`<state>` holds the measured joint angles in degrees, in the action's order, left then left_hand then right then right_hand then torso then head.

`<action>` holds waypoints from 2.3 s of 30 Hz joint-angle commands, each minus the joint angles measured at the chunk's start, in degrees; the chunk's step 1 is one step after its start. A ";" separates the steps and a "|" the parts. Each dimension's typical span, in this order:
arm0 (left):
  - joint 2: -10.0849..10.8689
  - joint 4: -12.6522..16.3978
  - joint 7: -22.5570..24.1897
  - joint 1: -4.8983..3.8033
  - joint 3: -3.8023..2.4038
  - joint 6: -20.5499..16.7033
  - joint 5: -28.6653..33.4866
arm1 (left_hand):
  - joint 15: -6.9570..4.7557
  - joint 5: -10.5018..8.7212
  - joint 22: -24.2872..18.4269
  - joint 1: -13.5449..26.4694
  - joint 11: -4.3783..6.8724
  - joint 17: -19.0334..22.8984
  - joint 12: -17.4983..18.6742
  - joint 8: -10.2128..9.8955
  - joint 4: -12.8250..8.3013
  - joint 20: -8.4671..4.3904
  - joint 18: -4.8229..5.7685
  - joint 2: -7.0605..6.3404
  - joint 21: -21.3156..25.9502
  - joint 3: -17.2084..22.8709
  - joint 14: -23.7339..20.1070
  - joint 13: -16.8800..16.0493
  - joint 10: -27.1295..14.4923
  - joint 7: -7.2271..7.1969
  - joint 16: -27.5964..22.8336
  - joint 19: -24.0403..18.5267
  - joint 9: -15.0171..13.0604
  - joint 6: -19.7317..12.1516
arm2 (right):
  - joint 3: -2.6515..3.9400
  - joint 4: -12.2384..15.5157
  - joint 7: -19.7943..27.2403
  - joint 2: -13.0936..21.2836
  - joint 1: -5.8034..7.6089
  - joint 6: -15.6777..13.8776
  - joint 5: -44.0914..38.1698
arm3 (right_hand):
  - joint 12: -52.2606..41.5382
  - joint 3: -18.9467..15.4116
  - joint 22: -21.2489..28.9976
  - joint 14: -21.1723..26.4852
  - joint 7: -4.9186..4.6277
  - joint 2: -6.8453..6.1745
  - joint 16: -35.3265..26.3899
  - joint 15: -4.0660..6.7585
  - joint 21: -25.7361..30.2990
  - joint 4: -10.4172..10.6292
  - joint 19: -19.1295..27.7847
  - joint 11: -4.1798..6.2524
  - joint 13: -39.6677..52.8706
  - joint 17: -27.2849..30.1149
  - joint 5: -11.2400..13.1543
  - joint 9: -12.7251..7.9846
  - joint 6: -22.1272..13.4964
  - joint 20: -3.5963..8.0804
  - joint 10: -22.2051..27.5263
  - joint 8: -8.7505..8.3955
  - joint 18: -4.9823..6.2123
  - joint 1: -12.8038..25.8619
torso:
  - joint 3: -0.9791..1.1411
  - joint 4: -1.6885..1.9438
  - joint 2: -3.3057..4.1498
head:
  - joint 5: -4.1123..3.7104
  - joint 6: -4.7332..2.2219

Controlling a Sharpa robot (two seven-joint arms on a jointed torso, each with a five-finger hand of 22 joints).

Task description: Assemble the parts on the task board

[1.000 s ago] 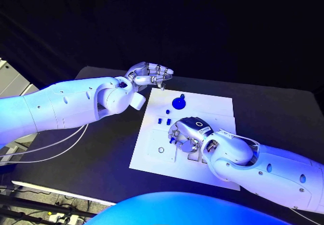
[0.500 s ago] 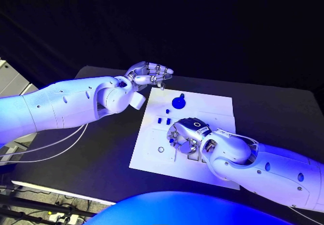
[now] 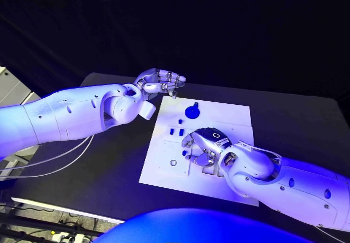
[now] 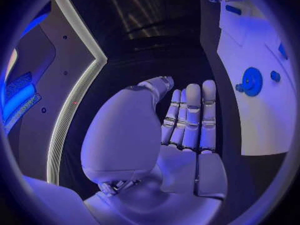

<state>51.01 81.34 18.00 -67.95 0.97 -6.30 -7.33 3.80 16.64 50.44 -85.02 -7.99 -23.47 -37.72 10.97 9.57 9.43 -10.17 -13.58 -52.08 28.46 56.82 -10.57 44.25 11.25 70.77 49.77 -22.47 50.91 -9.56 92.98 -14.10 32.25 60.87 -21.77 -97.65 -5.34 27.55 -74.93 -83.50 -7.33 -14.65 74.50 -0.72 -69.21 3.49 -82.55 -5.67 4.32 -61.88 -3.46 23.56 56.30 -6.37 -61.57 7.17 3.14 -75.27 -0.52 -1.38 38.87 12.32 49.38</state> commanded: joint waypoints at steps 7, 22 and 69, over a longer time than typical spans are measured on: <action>0.22 0.18 -0.03 -0.04 -0.03 1.20 0.40 | 0.03 0.05 -0.08 0.43 -0.09 0.11 0.41 0.10 -0.07 -0.10 -0.37 0.02 0.25 0.16 0.53 0.07 -0.56 -0.02 -0.35 0.37 0.00 -0.20 | 0.63 4.65 -0.07 5.77 0.95 -3.46 1.47 | -2.01 -2.27 -6.50 -0.40 0.47 0.45 0.95 0.18 -1.70 0.29 -0.73 0.37 0.40 -1.57 0.03 -0.24 0.26 0.02 0.00 -0.33 0.68 -1.30 | -0.05 0.03 -0.02 | -0.73 -0.50; 0.63 0.53 0.46 -0.02 0.07 0.99 0.40 | 0.04 0.05 -0.13 0.44 -0.10 0.13 0.41 0.16 -0.11 -0.09 -0.37 0.05 0.32 0.18 0.52 0.11 -0.68 -0.04 -0.37 0.39 -0.02 -0.18 | 1.92 4.03 1.69 15.24 6.62 5.85 8.36 | -5.00 -21.97 -4.75 0.27 1.61 2.10 1.61 -1.15 3.17 9.95 0.41 -1.08 -0.44 -0.87 -0.40 -1.52 -2.47 -0.90 8.54 -2.74 1.48 -10.54 | 0.12 -0.04 0.05 | -2.53 -1.81; 0.56 0.03 -0.32 -0.02 0.17 1.58 0.56 | 0.03 0.04 -0.19 0.44 -0.08 0.15 0.32 0.27 -0.19 -0.09 -0.39 0.16 0.39 0.22 0.56 0.14 -0.69 -0.05 -0.36 0.46 -0.06 -0.14 | 1.57 0.86 -1.96 11.46 5.60 2.70 3.88 | -4.49 3.23 -12.59 -2.37 1.24 5.63 5.24 2.81 -13.63 5.78 -5.44 3.43 1.62 -5.84 -0.01 2.89 7.52 2.60 -11.66 3.73 -1.71 -9.97 | -0.03 0.08 0.00 | -2.64 -1.16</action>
<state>51.65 81.32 17.59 -67.93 1.18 -5.77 -7.17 3.80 16.64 50.30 -85.03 -7.98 -23.37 -37.45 10.97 9.57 9.42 -10.17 -13.58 -52.08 28.46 56.82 -10.48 43.83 11.25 70.77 49.77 -22.47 50.91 -7.98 93.65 -14.84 43.76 66.55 -17.17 -91.86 -9.96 30.22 -74.94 -83.92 -6.27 -9.59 79.50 1.77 -82.65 9.38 -84.01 -4.37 5.71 -67.75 -3.33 23.45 63.54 -4.09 -70.81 9.33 2.58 -85.83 -0.52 -1.31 38.89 9.68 48.19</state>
